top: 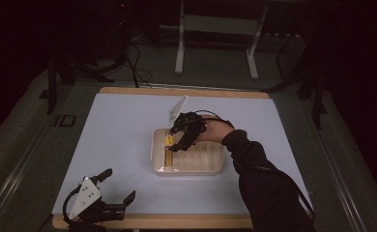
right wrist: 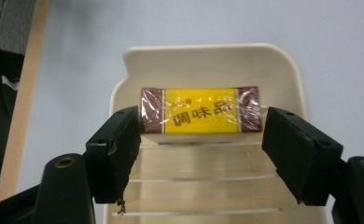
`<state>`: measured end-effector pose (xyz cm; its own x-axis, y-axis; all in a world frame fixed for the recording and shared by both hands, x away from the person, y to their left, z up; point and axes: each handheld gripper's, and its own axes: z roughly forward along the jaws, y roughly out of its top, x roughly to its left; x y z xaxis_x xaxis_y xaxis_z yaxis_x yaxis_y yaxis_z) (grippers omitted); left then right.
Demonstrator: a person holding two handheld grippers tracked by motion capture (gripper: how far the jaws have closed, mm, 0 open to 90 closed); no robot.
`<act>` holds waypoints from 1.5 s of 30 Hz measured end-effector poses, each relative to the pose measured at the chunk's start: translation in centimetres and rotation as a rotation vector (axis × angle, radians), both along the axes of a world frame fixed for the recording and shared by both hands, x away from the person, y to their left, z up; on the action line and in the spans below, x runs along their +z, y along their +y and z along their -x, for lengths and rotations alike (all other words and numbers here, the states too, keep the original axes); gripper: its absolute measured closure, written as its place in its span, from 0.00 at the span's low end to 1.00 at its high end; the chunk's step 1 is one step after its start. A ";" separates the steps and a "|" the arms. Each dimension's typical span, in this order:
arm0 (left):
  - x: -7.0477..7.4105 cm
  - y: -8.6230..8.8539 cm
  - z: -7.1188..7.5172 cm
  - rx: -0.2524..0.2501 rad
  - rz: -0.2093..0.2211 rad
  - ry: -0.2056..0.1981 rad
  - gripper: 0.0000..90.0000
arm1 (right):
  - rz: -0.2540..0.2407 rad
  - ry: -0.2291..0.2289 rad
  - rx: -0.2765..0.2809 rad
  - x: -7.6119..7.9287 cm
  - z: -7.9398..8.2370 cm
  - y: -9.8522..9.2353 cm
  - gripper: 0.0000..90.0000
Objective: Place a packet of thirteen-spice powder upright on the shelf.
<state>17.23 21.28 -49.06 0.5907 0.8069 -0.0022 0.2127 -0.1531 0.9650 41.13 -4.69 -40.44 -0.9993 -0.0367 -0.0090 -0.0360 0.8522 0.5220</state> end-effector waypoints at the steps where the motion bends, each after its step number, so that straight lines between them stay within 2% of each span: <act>1: 0.0 0.0 0.0 0.000 0.000 0.000 0.00 | 0.000 0.000 0.000 0.0 0.0 0.0 0.31; 6: 0.0 0.0 0.0 0.001 -0.004 0.000 0.00 | -0.020 -0.017 -0.047 1.1 0.0 -0.8 0.28; 15: 0.0 0.0 0.0 0.002 -0.003 0.001 0.00 | -0.049 -0.034 -0.126 1.7 0.1 -2.2 0.25; 18: 0.0 0.0 0.0 0.003 -0.002 0.001 0.00 | -0.055 -0.046 -0.180 1.6 0.2 -2.8 0.22; 22: 0.0 0.0 -0.1 0.004 0.000 0.002 0.00 | -0.077 -0.038 -0.207 1.5 0.4 -3.6 0.21; 23: 0.0 0.0 -0.1 0.005 0.000 0.002 0.00 | -0.098 -0.031 -0.244 1.4 0.5 -4.3 0.17; 27: 0.0 0.0 -0.1 0.006 0.000 0.003 0.00 | -0.117 -0.035 -0.306 1.2 0.6 -5.3 0.15; 32: 0.0 0.0 -0.1 0.000 0.008 -0.002 0.00 | -0.135 -0.021 -0.355 0.9 0.8 -6.6 0.14; 33: 0.0 0.0 -0.1 0.000 0.008 -0.002 0.00 | -0.140 -0.035 -0.371 0.9 0.8 -6.9 0.14; 37: 0.0 0.0 -0.1 0.000 0.004 0.000 0.00 | -0.155 -0.046 -0.453 0.7 1.0 -7.9 0.13; 42: 0.0 0.0 -0.1 0.000 0.006 0.001 0.00 | -0.173 -0.070 -0.505 0.5 1.6 -9.1 0.14; 45: 0.0 0.0 -0.1 0.002 0.005 0.002 0.00 | -0.210 -0.102 -0.542 0.5 2.1 -9.8 0.14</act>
<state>17.31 21.31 -49.10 0.5893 0.8079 -0.0074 0.2151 -0.1481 0.9653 38.99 -14.49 -39.94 -0.8685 0.4922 -0.0583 0.3169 0.6418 0.6983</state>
